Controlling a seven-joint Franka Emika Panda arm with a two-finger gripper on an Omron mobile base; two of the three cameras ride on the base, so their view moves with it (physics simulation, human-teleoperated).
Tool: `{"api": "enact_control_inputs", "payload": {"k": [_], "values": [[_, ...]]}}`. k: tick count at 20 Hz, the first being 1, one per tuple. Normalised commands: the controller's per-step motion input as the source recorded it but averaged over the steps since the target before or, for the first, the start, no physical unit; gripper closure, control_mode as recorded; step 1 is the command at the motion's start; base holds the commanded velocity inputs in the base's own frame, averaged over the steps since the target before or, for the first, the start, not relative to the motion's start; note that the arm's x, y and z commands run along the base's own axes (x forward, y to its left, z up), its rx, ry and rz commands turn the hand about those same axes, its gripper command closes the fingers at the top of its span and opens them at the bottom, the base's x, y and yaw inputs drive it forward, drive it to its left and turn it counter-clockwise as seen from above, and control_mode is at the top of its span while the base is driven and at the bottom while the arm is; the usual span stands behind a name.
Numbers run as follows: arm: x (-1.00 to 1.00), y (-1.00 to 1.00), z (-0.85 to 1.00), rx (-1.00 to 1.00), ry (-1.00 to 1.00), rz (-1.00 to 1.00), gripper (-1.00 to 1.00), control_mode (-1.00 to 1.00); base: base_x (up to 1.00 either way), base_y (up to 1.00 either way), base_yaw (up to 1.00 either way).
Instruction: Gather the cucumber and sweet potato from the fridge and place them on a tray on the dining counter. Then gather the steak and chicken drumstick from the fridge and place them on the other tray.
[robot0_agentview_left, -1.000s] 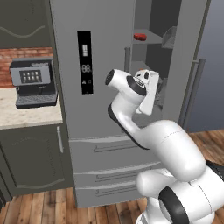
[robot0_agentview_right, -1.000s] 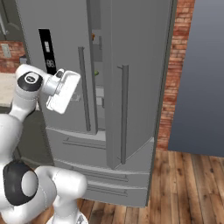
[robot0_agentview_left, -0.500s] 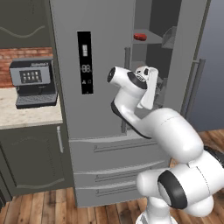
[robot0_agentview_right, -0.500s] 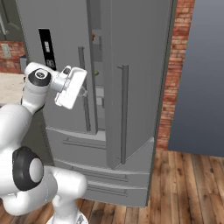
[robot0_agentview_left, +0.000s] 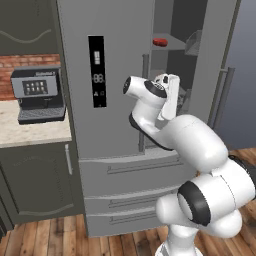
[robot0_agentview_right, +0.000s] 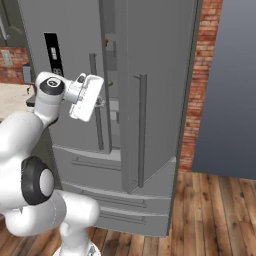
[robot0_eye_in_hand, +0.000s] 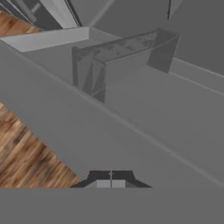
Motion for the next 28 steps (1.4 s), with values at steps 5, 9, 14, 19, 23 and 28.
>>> {"api": "enact_control_inputs", "payload": {"k": [5, 9, 14, 19, 23, 28], "values": [[0.21, -0.12, 0.00, -0.08, 0.01, 0.00, 1.00, -1.00, 0.00, 0.00, 0.00], [0.29, -0.15, 0.00, -0.06, 0.00, 0.00, 1.00, -1.00, 0.00, 0.00, 0.00], [0.34, -0.11, 0.00, -0.06, 0.00, 0.00, 1.00, -1.00, 0.00, 0.00, 0.00], [0.30, -0.16, -0.07, -0.08, 0.00, -0.02, 1.00, -1.00, 0.00, 0.00, 0.00], [0.04, -0.31, -0.01, -0.02, 0.00, -0.09, 1.00, -1.00, 0.00, 0.00, 0.00], [0.00, -0.29, 0.00, 0.00, 0.00, -0.26, 1.00, -1.00, 0.00, 0.00, 0.00]]}}
